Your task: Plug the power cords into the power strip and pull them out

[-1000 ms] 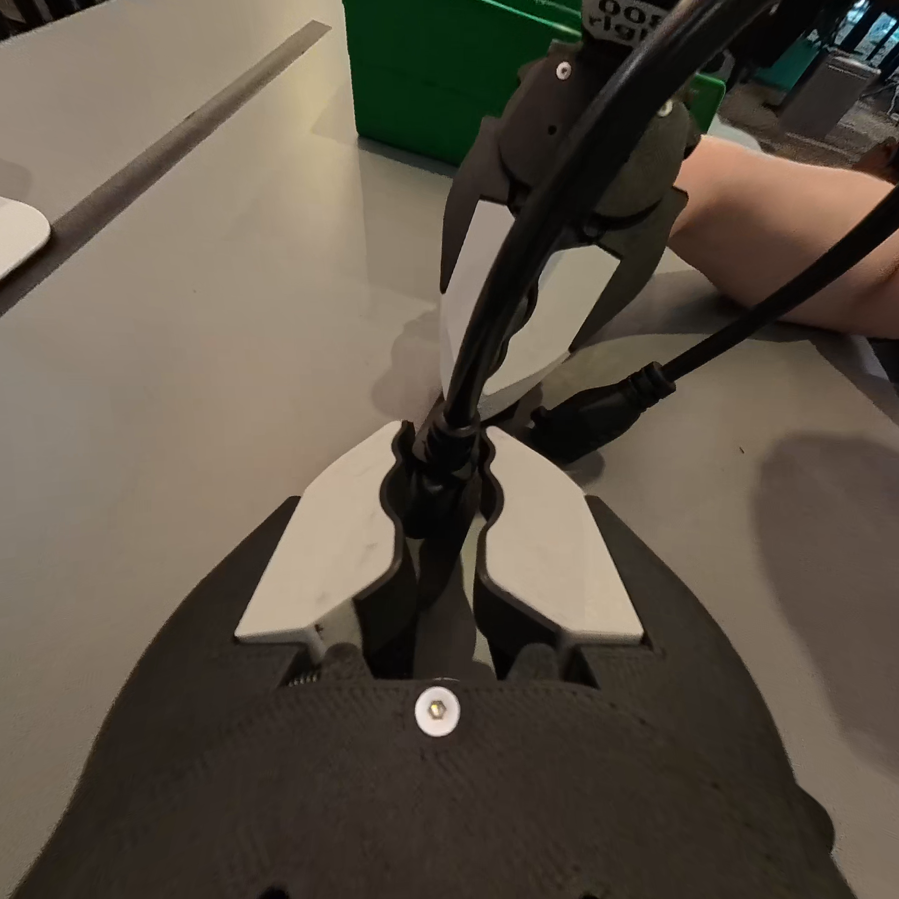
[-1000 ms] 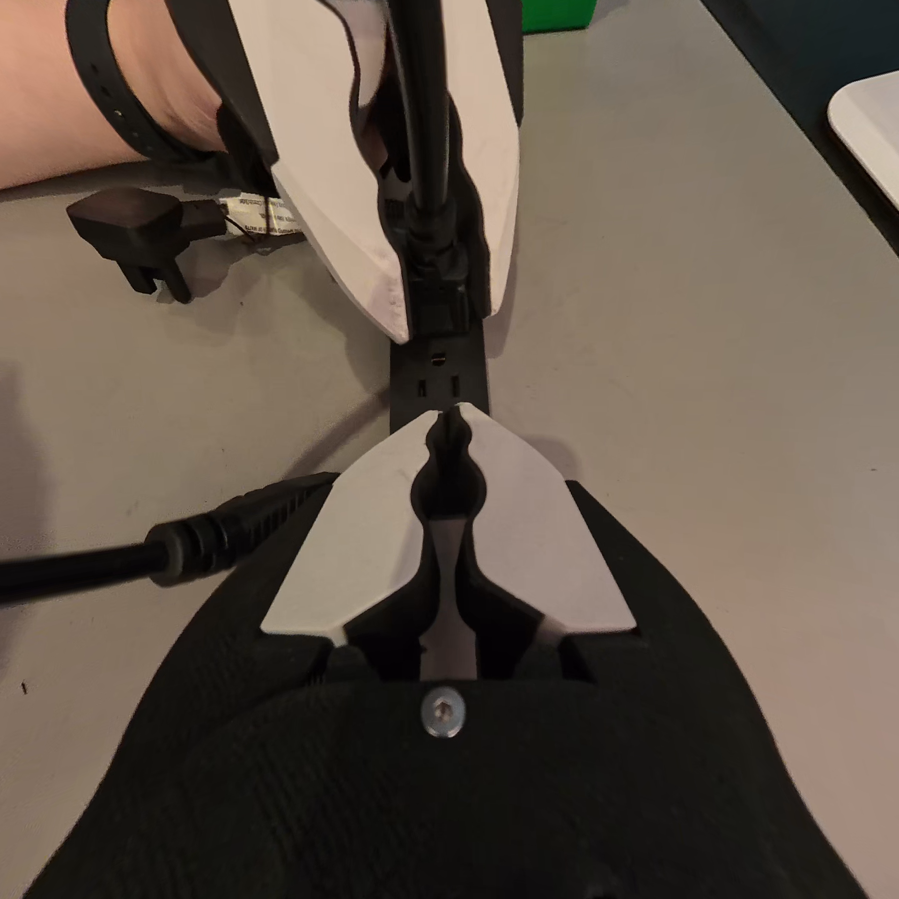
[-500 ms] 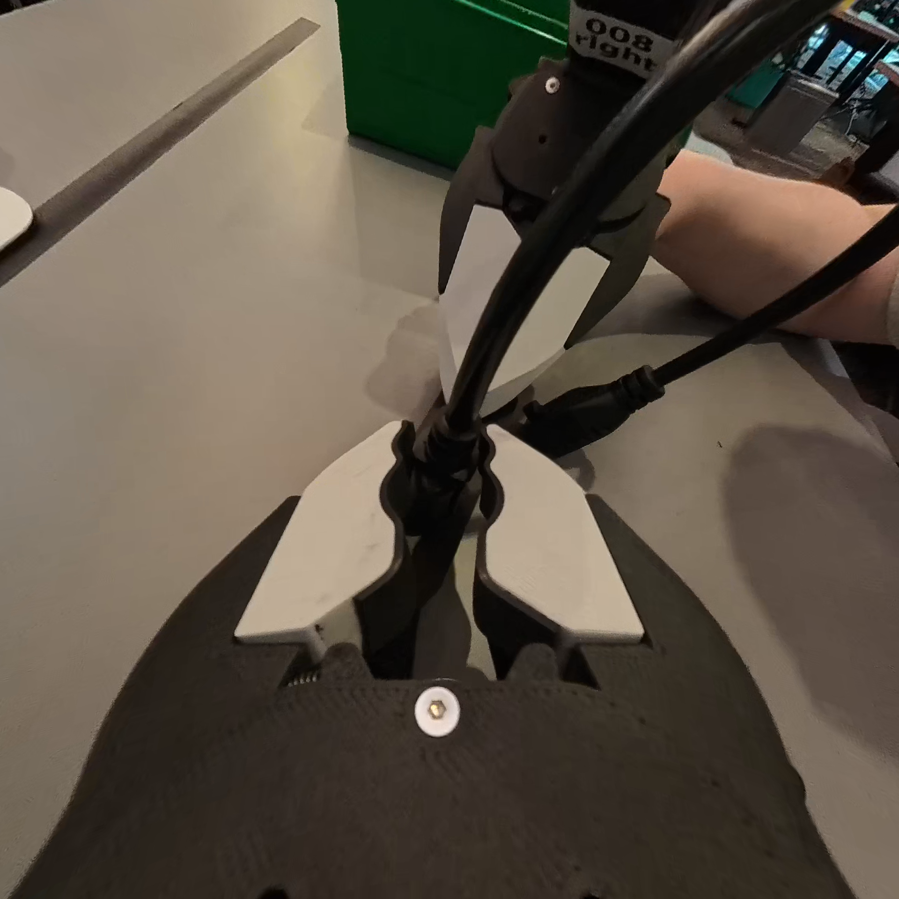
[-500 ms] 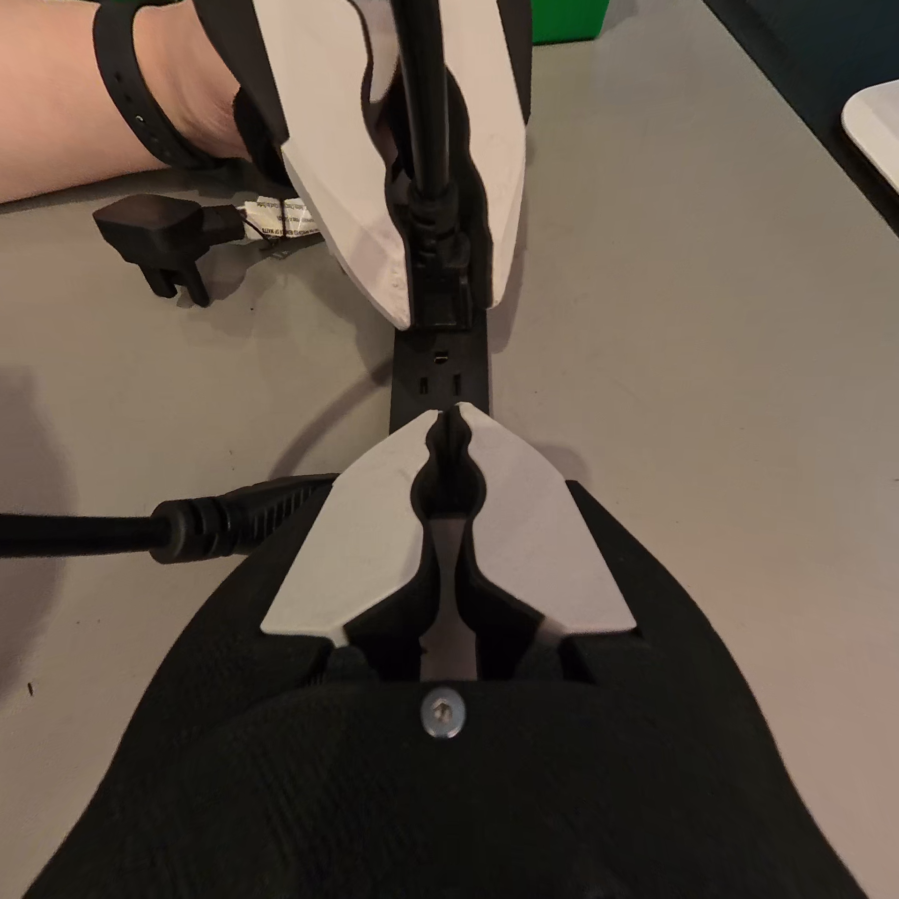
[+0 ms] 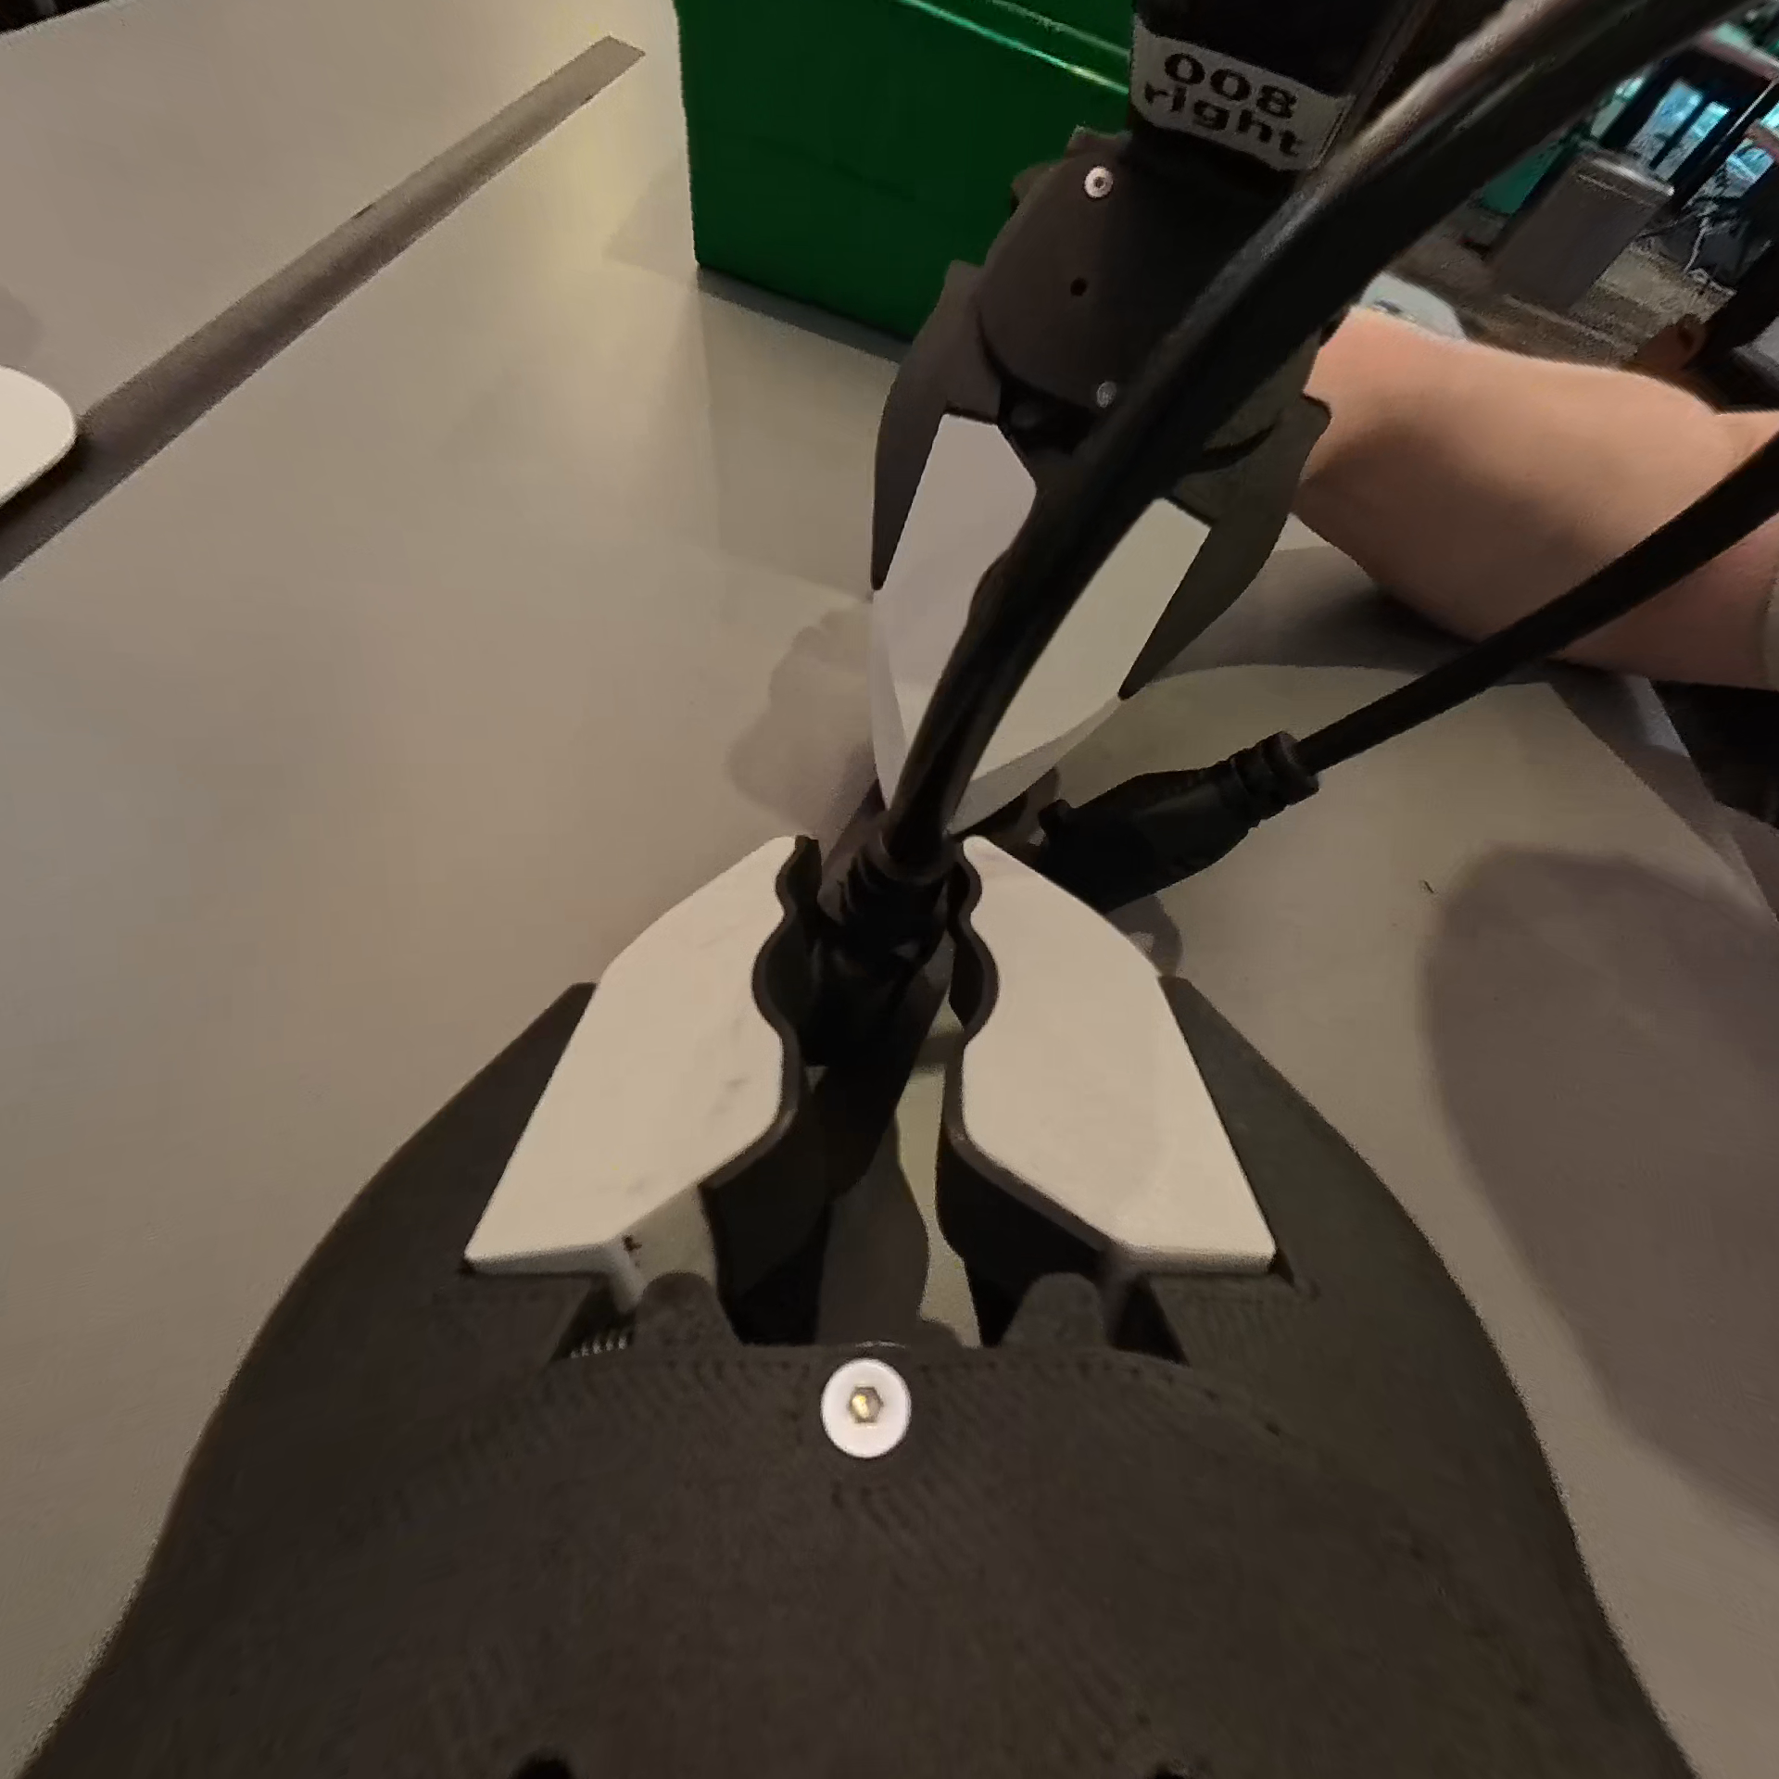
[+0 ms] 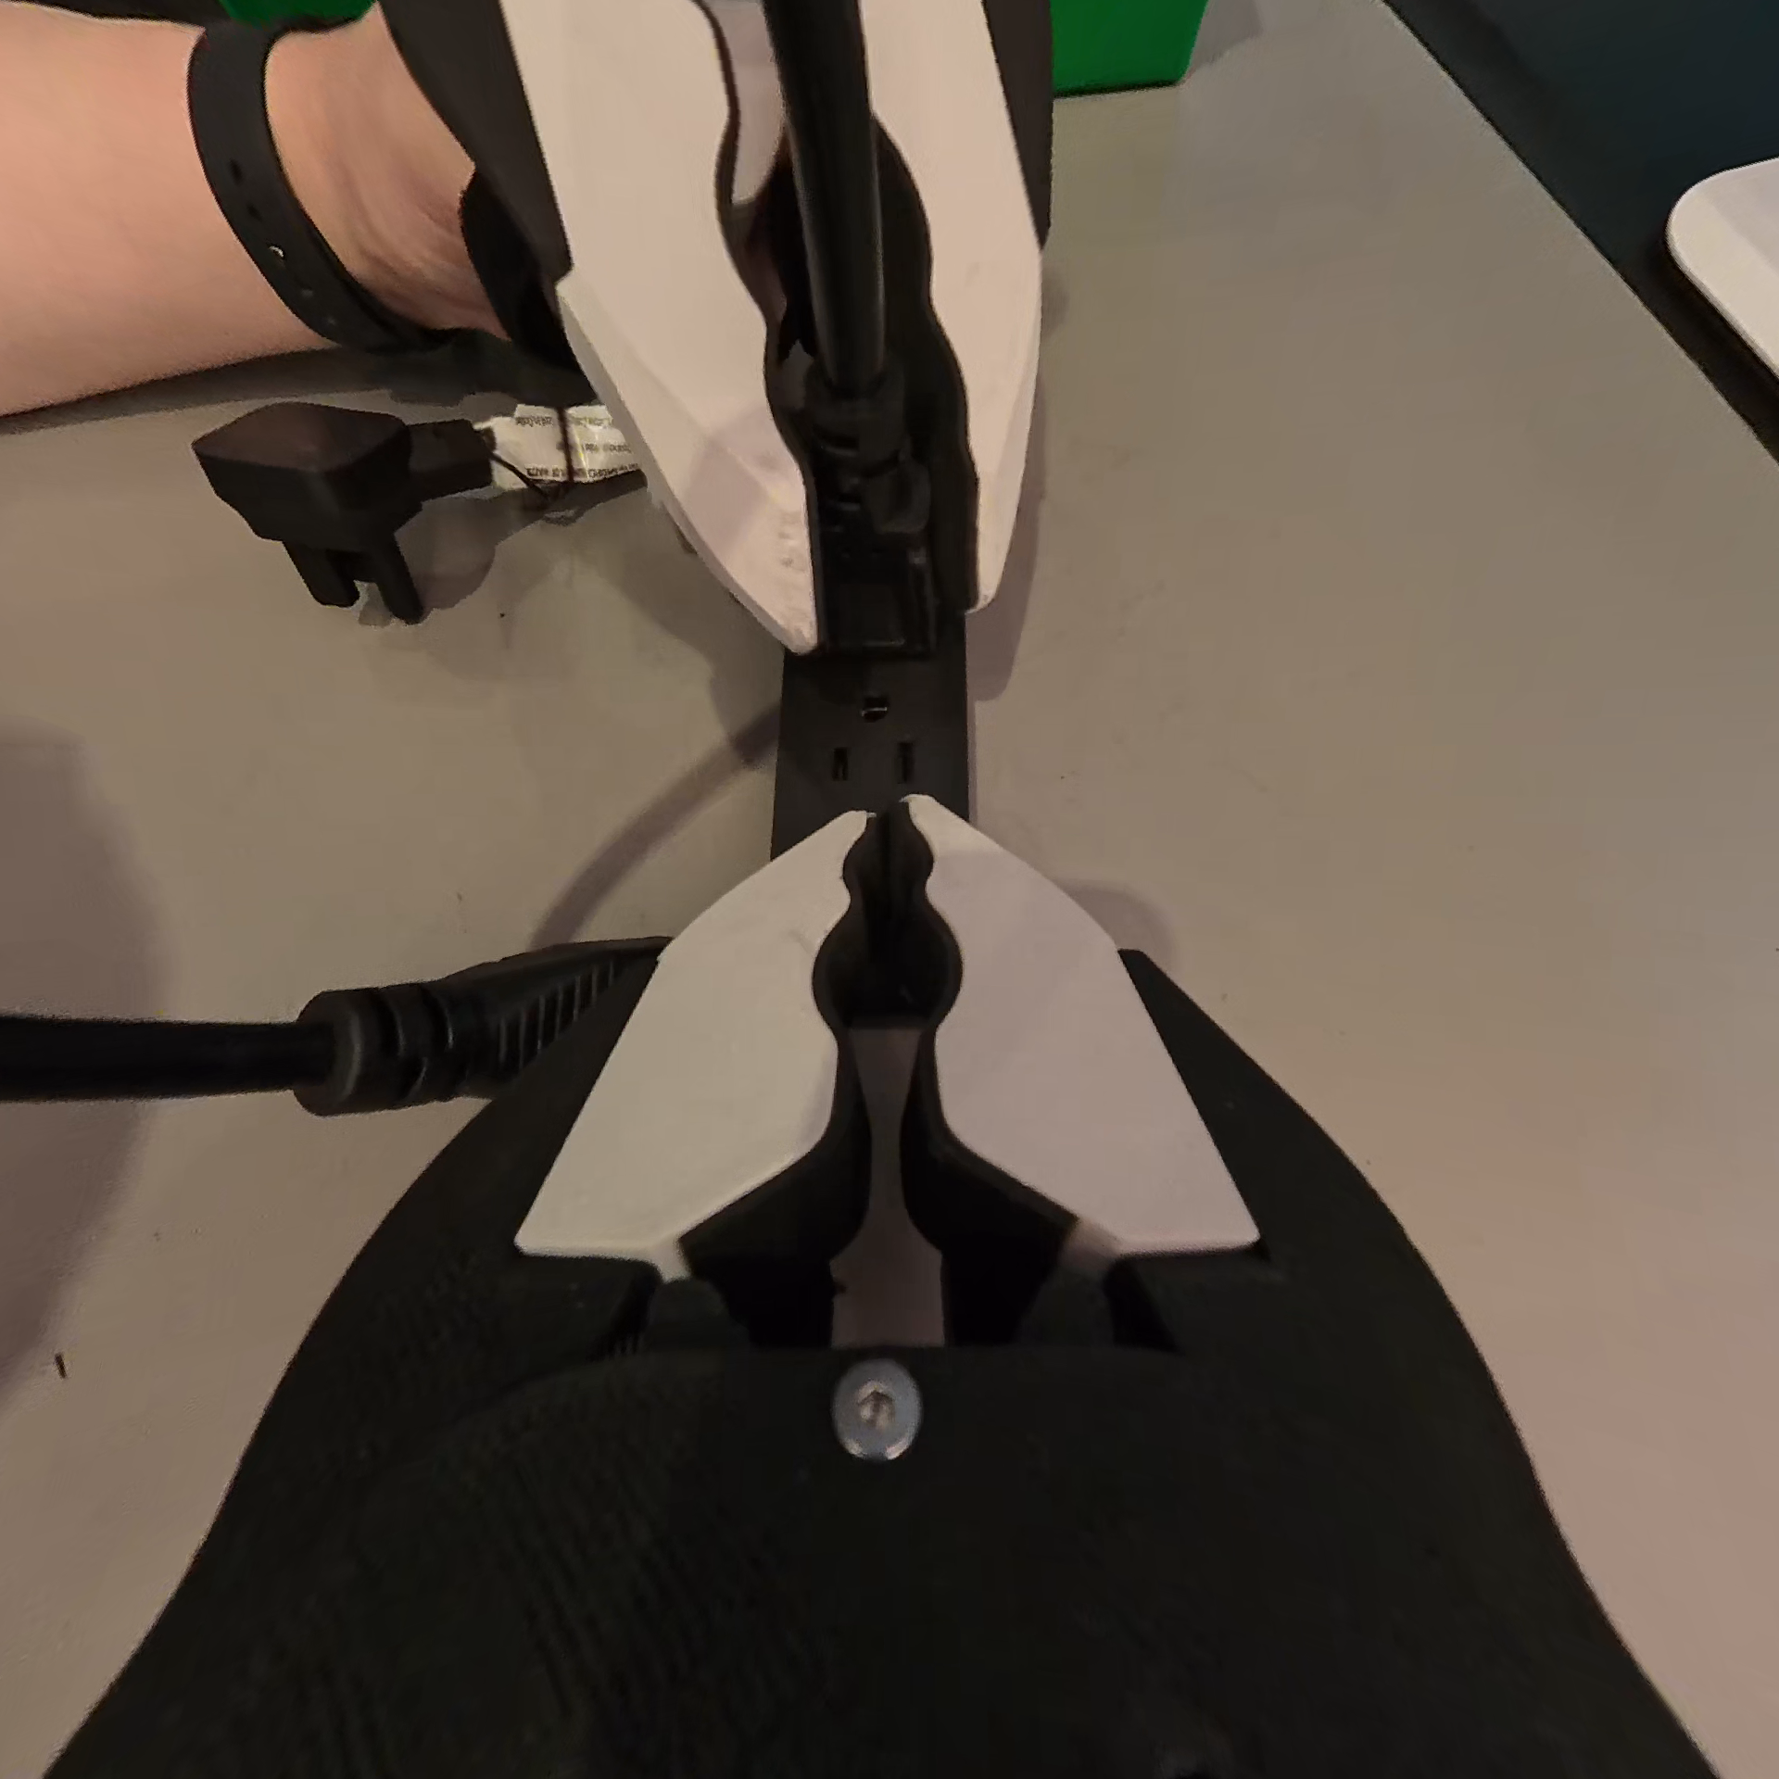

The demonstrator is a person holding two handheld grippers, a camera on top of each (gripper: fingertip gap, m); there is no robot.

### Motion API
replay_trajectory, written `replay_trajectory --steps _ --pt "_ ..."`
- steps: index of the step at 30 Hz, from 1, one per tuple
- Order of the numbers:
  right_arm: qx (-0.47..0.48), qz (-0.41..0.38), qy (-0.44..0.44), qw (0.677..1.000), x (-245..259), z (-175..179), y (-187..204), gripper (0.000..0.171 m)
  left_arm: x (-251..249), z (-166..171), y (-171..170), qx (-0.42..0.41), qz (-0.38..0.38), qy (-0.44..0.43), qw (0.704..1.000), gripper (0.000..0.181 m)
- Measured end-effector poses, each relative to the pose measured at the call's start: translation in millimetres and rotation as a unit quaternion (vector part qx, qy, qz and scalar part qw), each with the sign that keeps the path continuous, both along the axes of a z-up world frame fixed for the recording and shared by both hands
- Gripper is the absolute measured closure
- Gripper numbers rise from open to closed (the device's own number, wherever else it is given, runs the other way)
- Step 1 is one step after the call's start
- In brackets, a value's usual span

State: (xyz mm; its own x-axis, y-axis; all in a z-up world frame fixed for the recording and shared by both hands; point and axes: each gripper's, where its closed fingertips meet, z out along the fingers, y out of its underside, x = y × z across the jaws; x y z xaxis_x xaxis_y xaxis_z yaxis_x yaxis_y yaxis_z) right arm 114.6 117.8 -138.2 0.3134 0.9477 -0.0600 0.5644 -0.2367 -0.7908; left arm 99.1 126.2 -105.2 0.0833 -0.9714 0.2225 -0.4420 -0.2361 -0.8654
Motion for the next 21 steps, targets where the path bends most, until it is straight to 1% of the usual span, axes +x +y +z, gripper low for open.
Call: replay_trajectory --steps 3,4,5,6,9,10,12,14,16,17,18,19,20,21 --pt "0.005 -0.002 -0.007 1.0 0 1 1 0.161 10 5 3 0.016 0.011 0.003 1.0 0.16" --pt "0.005 0.001 -0.006 1.0 -1 1 1 0.163 17 15 -1 0.014 0.003 -0.037 0.999 0.175" --pt "0.003 0.003 -0.007 1.0 -2 1 0 0.162 22 20 1 0.034 0.015 -0.054 0.998 0.175" --pt "0.004 0.003 -0.009 1.0 -1 1 0 0.161 24 18 0 0.049 0.009 -0.04 0.998 0.174" --pt "0.012 0.005 -0.011 1.0 -2 0 -1 0.162 14 15 -1 -0.01 -0.01 -0.054 0.998 0.173" --pt "0.013 0.006 -0.013 1.0 -3 -1 -1 0.161 11 17 -2 -0.007 -0.013 -0.049 0.999 0.172" --pt "0.009 0.007 -0.011 1.0 -2 0 -1 0.162 5 21 -1 0.021 -0.008 -0.058 0.998 0.168" --pt "0.008 0.007 -0.012 1.0 0 0 -2 0.162 -4 26 1 0.015 -0.012 -0.059 0.998 0.163" --pt "0.008 0.008 -0.014 1.0 1 0 -2 0.162 -15 27 6 0.014 -0.01 -0.054 0.998 0.146" --pt "0.007 0.009 -0.014 1.0 1 0 -2 0.162 -17 21 7 0.013 -0.01 -0.04 0.999 0.139" --pt "0.008 0.009 -0.016 1.0 1 0 -2 0.162 -17 14 6 0.005 -0.019 -0.023 1.0 0.135" --pt "0.01 0.009 -0.018 1.0 1 0 -2 0.163 -14 4 1 -0.004 -0.036 -0.005 0.999 0.135" --pt "0.011 0.009 -0.019 1.0 1 0 -2 0.163 -9 -7 -3 -0.007 -0.043 0.013 0.999 0.139" --pt "0.011 0.008 -0.018 1.0 1 0 -2 0.163 -6 -9 -4 0.0 -0.04 0.017 0.999 0.155"
